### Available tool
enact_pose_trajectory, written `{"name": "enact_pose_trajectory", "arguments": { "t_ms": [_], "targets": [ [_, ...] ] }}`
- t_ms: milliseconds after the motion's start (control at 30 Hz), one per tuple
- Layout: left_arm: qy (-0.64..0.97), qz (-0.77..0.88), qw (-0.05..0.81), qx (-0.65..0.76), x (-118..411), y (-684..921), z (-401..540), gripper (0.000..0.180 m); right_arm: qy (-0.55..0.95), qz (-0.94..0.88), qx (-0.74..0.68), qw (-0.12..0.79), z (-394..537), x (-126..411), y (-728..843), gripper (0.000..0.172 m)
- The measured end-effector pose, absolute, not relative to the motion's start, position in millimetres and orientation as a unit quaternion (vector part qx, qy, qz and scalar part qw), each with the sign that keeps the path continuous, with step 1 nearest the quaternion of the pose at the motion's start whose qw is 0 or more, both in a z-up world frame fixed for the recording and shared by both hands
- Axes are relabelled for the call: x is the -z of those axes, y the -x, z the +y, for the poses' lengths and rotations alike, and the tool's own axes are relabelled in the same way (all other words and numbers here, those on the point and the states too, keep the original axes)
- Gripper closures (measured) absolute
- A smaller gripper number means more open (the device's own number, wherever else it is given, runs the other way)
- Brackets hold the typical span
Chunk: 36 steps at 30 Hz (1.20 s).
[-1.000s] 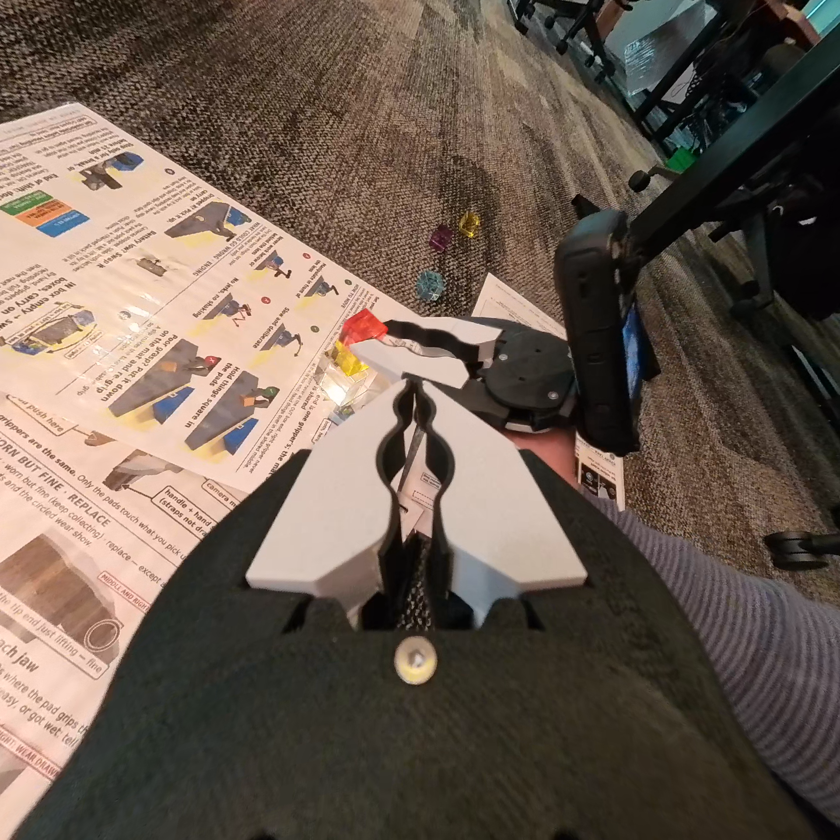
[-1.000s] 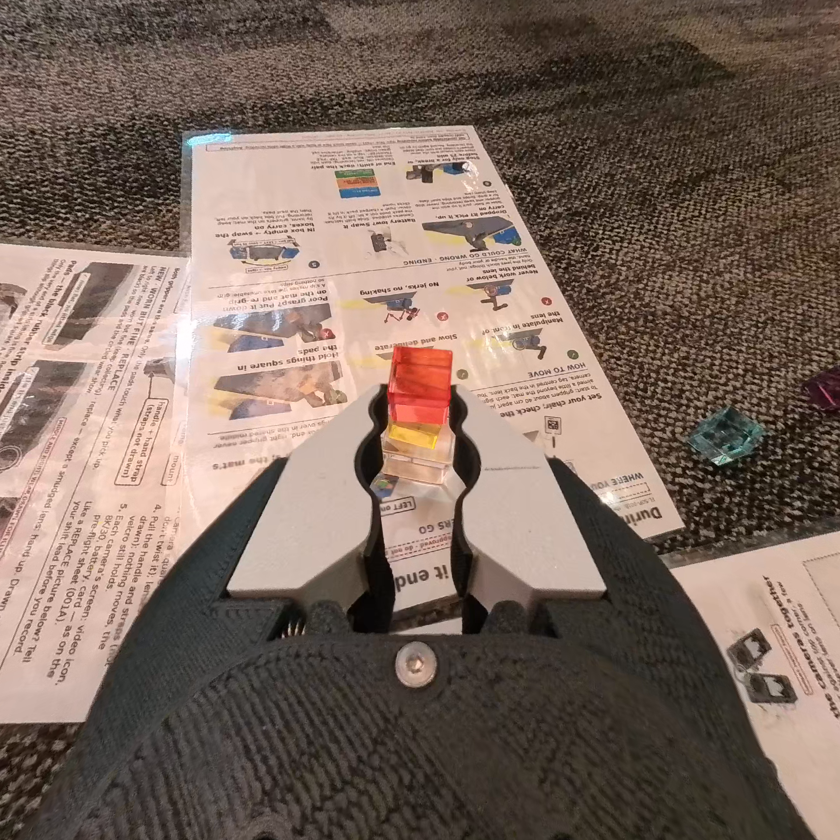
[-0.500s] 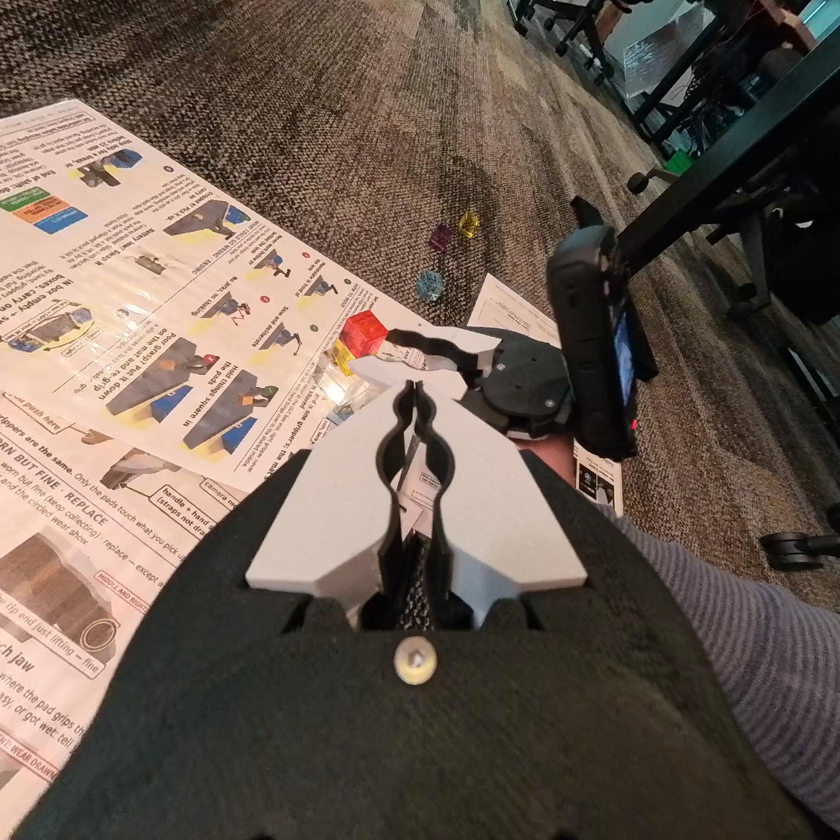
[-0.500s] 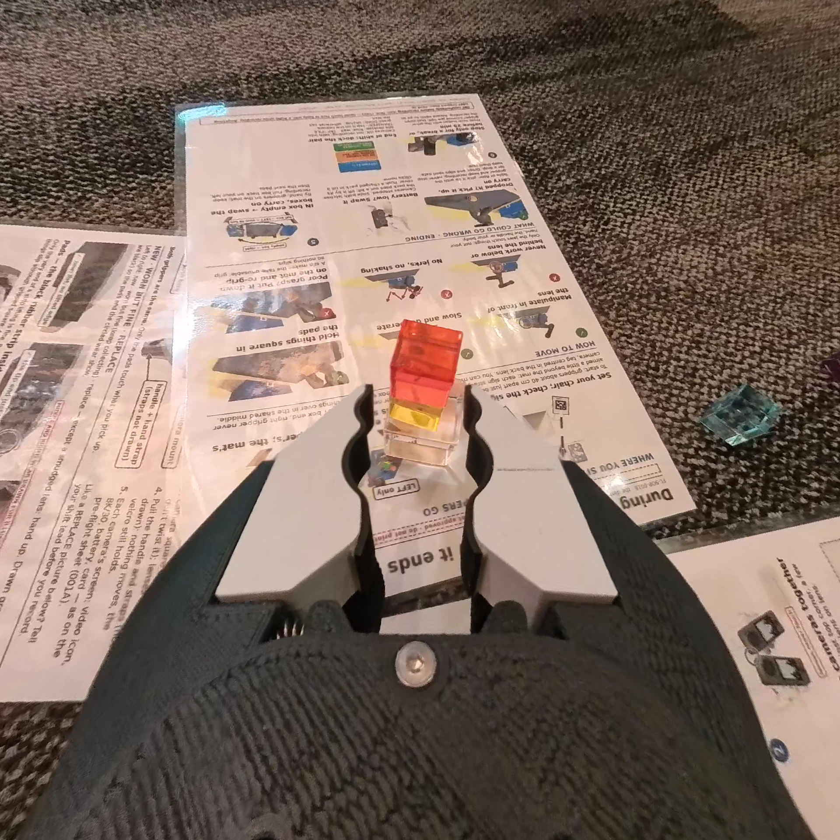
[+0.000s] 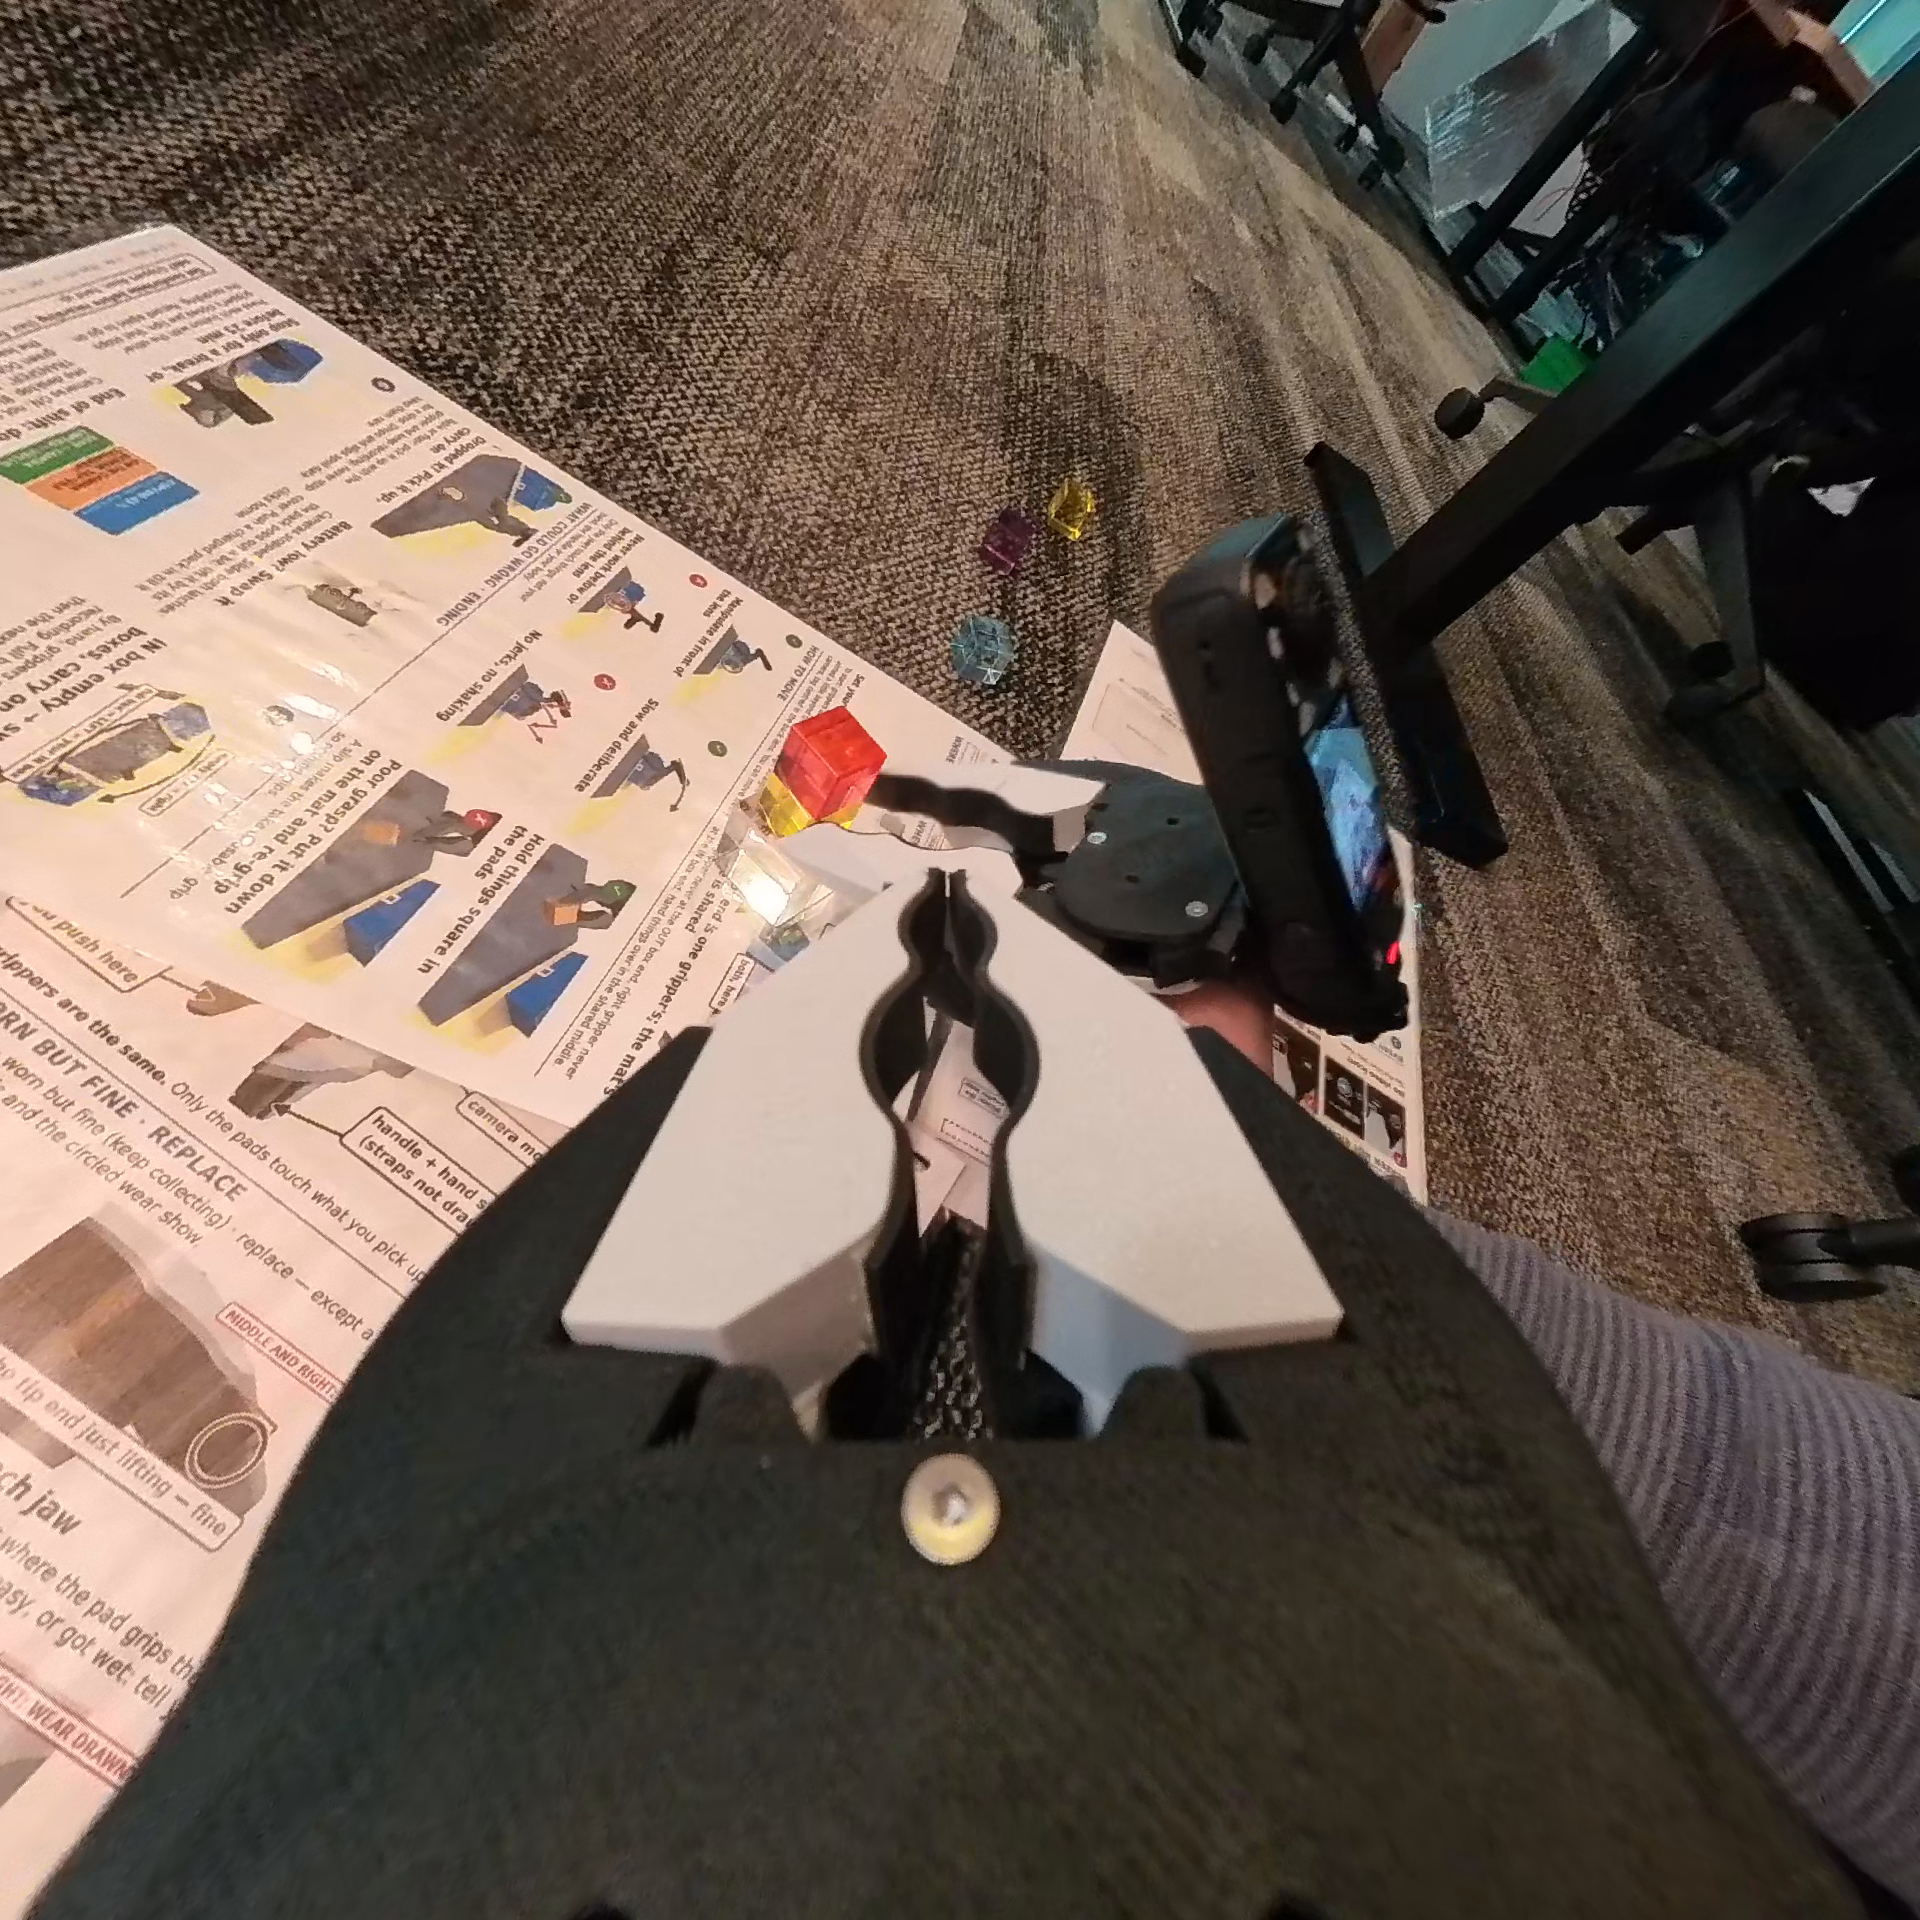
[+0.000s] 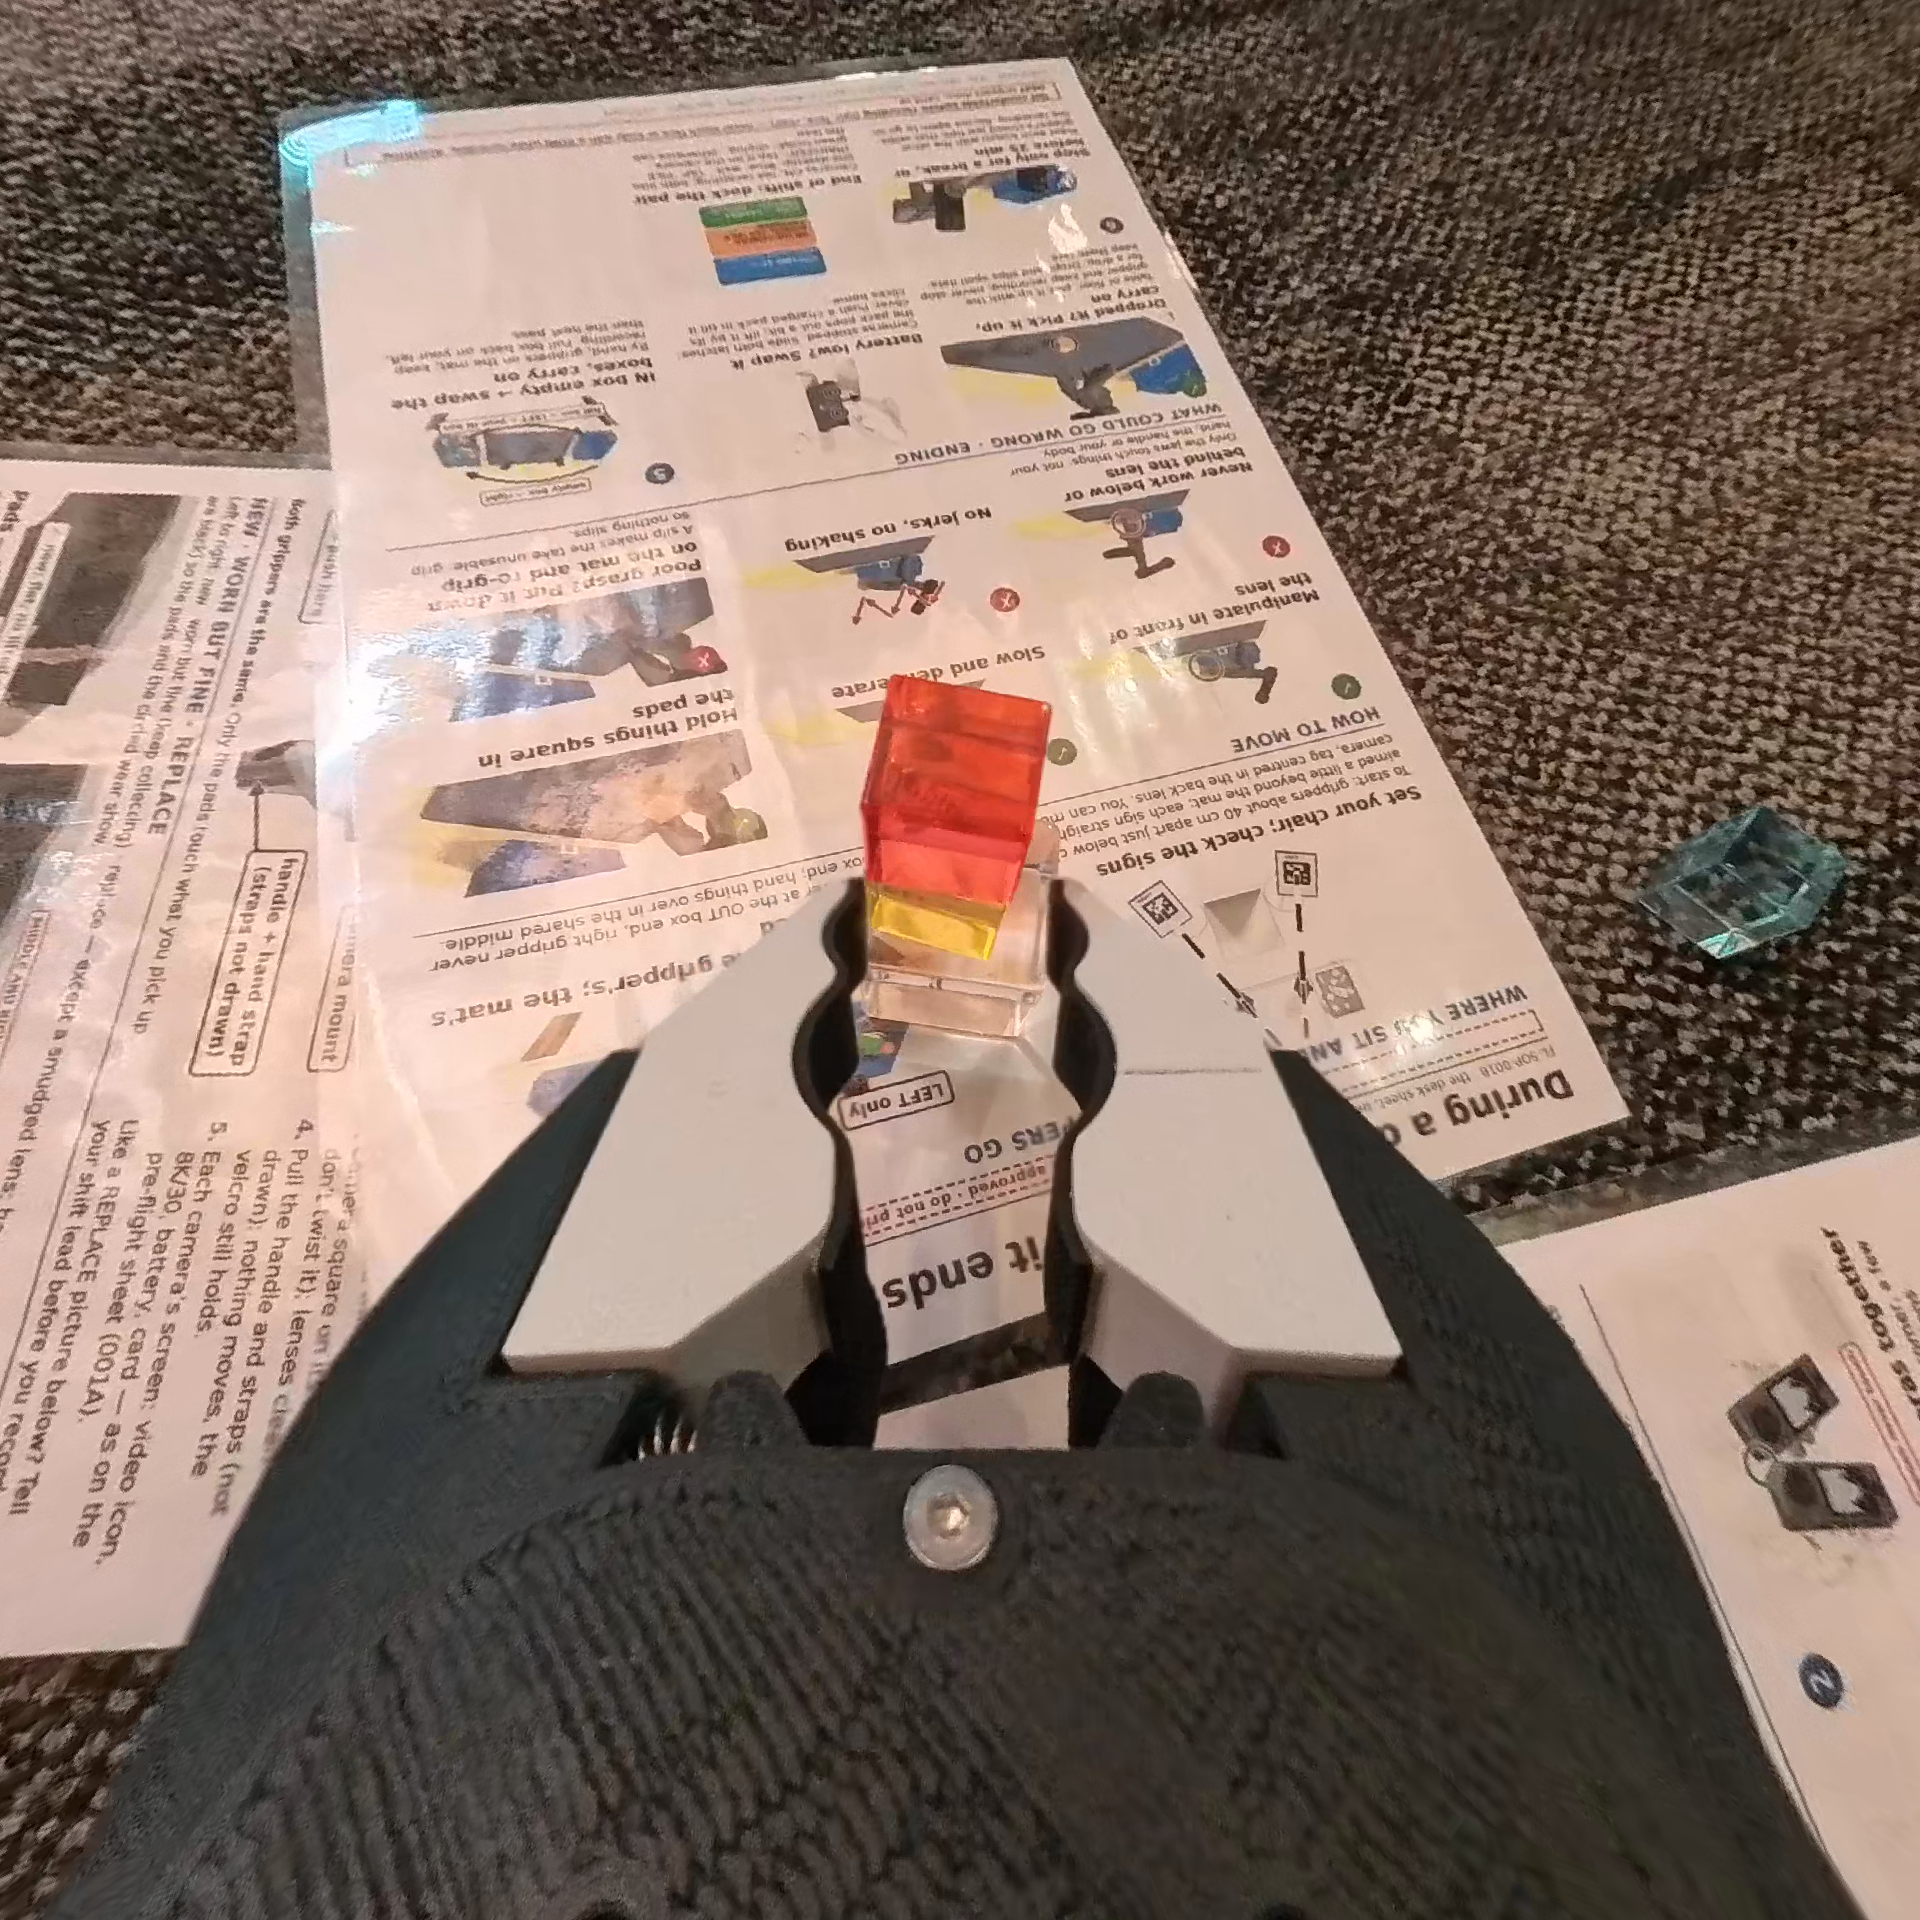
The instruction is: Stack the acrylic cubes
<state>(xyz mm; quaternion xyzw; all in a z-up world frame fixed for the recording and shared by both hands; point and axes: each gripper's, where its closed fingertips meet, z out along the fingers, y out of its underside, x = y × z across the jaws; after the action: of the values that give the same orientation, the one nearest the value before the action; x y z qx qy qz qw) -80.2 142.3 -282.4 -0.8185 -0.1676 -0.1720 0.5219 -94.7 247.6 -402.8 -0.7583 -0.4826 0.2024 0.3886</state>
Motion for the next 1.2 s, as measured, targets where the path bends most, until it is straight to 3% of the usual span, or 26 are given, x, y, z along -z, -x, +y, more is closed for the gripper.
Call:
{"name": "enact_pose_trajectory", "arguments": {
  "t_ms": [167, 800, 967, 1100, 1200],
  "targets": [
    [0.818, -0.169, 0.521, 0.173, 282.9, 80.3, 142.5, 0.18, 0.754, -0.492, -0.201, 0.387, 245.1, 402.9, 94.3, 0.146],
    [0.818, -0.169, 0.521, 0.175, 282.6, 79.8, 142.2, 0.18, 0.753, -0.494, -0.206, 0.383, 244.5, 402.5, 88.9, 0.146],
    [0.819, -0.194, 0.524, 0.131, 285.0, 95.0, 138.2, 0.172, 0.724, -0.489, -0.24, 0.423, 241.1, 390.7, 89.8, 0.11],
    [0.799, -0.222, 0.542, 0.135, 278.3, 105.4, 135.1, 0.168, 0.687, -0.472, -0.213, 0.51, 255.2, 375.9, 63.3, 0.124],
    [0.789, -0.236, 0.548, 0.148, 276.6, 107.4, 134.5, 0.167, 0.715, -0.423, -0.227, 0.508, 275.7, 371.3, 47.6, 0.12]
  ]
}}
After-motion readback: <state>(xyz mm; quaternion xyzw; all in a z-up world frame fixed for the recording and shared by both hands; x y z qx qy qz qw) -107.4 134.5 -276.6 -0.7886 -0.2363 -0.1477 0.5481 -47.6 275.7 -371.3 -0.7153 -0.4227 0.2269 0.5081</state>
